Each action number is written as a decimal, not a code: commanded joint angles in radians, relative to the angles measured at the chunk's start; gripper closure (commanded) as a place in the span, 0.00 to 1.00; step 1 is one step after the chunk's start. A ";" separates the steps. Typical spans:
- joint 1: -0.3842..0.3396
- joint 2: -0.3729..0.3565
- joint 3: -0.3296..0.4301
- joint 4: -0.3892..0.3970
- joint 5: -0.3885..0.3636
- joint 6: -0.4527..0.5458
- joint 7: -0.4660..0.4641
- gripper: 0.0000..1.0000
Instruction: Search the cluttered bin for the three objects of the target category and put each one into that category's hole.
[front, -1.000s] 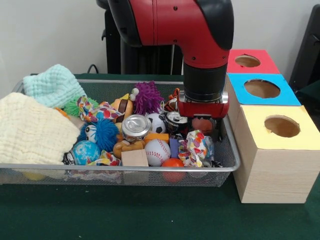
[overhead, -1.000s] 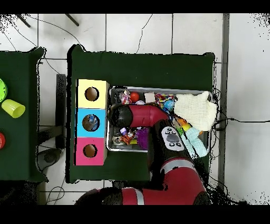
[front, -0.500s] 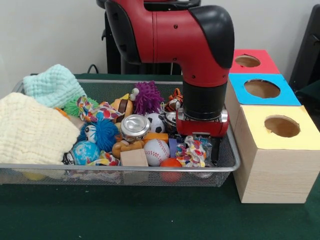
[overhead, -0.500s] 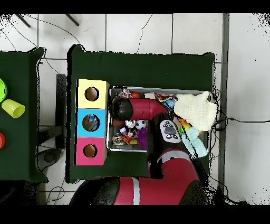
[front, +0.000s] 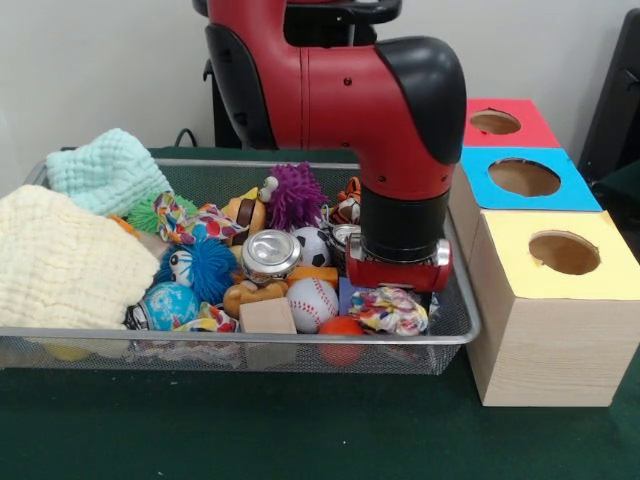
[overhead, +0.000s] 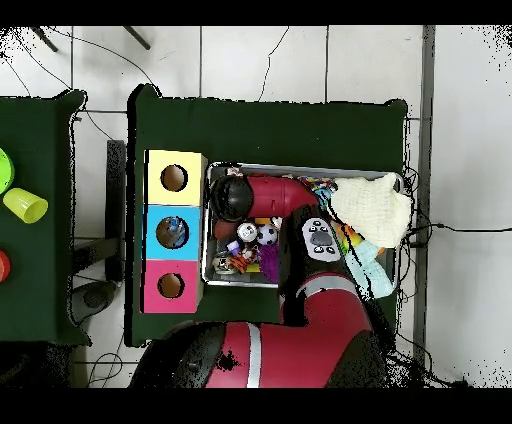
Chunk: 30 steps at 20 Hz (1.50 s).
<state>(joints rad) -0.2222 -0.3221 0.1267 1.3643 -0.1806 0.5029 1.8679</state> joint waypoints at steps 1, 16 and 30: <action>-0.038 0.085 0.025 -0.119 -0.037 0.026 -0.014 1.00; -0.112 0.003 0.031 -0.034 -0.041 0.090 -0.067 1.00; -0.264 -0.354 -0.001 0.300 -0.072 0.072 -0.062 1.00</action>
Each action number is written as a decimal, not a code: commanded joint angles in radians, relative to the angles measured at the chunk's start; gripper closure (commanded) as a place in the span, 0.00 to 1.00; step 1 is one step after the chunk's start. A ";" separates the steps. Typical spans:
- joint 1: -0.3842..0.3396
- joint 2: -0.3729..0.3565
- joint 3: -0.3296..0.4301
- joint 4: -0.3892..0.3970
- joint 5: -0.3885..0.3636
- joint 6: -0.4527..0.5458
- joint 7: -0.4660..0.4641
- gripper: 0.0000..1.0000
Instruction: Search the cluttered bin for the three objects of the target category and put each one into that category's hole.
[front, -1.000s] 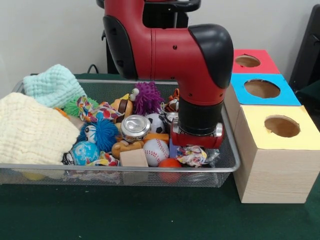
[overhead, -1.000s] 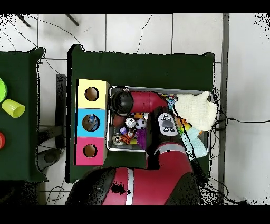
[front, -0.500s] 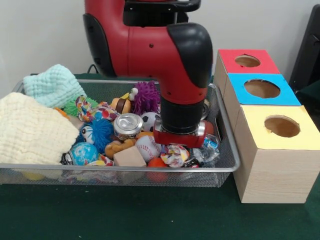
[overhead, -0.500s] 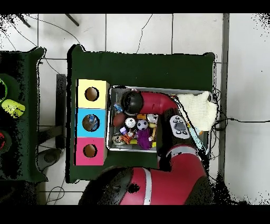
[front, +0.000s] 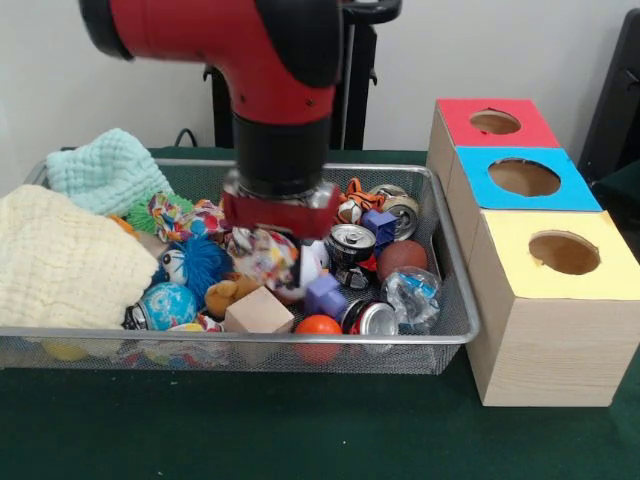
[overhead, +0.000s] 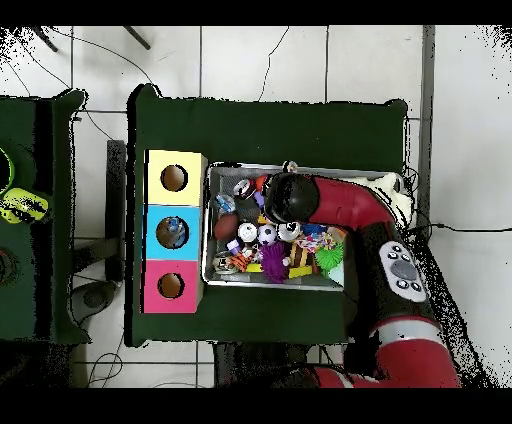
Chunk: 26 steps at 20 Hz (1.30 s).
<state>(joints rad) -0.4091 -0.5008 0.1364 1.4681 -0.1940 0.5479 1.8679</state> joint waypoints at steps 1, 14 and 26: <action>-0.078 -0.191 -0.015 0.212 -0.062 0.016 -0.051 1.00; -0.102 -0.221 -0.010 0.335 -0.129 -0.064 -0.048 1.00; -0.346 -0.233 0.112 0.435 -0.242 -0.094 -0.203 1.00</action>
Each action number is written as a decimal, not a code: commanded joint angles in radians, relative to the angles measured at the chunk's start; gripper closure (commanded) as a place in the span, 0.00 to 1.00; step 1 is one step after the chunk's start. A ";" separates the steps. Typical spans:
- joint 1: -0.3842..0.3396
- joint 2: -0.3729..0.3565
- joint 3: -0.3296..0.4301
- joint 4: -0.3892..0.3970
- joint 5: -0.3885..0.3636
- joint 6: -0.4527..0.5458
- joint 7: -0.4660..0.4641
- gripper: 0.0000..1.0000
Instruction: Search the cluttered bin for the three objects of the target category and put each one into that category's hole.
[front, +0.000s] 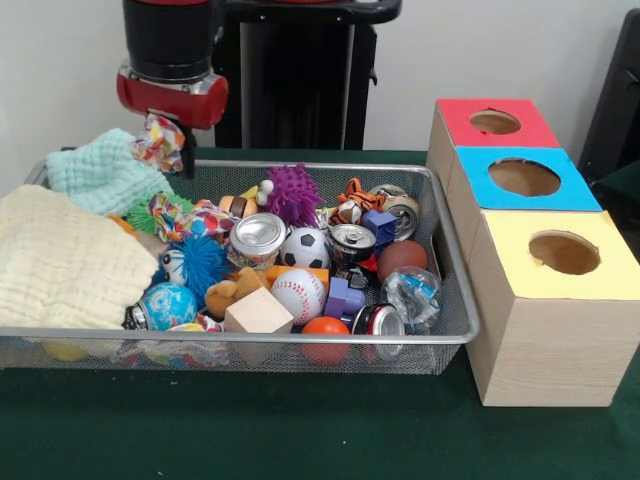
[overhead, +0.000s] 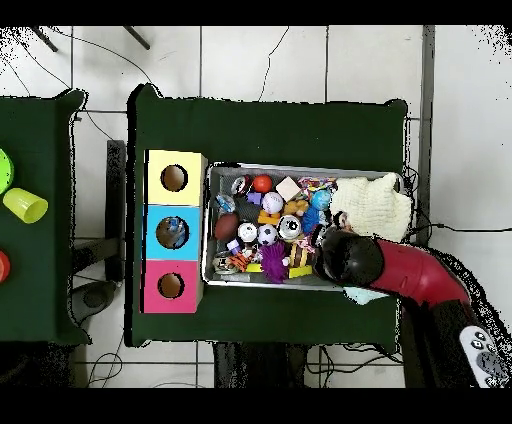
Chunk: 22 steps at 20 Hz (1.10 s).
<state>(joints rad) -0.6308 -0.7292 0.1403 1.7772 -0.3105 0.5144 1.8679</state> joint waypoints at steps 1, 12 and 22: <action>-0.145 0.001 0.118 0.115 -0.141 -0.058 -0.216 1.00; -0.230 0.021 0.211 0.079 -0.261 -0.089 -0.167 0.00; -0.210 0.019 0.200 0.068 -0.301 -0.077 -0.108 0.00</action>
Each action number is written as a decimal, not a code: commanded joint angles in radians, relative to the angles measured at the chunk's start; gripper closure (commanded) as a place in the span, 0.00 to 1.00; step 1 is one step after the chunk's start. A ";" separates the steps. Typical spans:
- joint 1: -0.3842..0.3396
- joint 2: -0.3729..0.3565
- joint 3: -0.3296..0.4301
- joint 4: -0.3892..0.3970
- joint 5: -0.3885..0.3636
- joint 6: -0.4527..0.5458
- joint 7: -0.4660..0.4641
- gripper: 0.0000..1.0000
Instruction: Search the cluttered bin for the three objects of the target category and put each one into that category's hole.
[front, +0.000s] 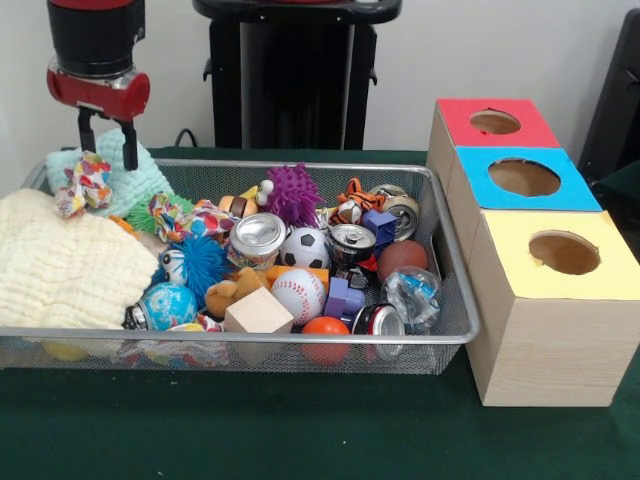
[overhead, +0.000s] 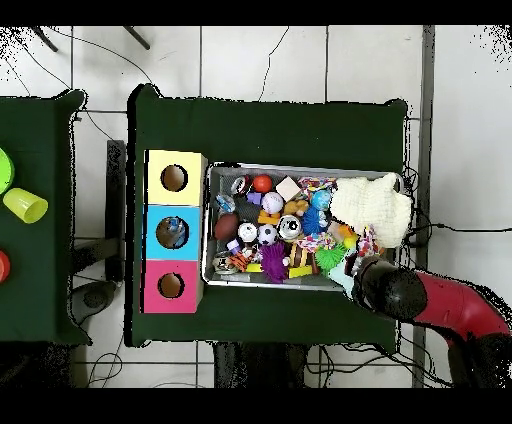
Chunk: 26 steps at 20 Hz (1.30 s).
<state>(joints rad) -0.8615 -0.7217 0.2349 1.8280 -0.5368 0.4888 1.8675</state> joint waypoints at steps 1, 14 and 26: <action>0.025 0.010 0.101 0.015 -0.077 -0.047 -0.103 0.00; 0.053 0.027 0.167 0.090 -0.010 -0.064 -0.015 0.00; 0.244 0.022 0.105 0.131 0.081 -0.157 0.190 0.00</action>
<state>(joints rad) -0.7014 -0.7227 0.3078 1.8777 -0.5160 0.4212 1.8677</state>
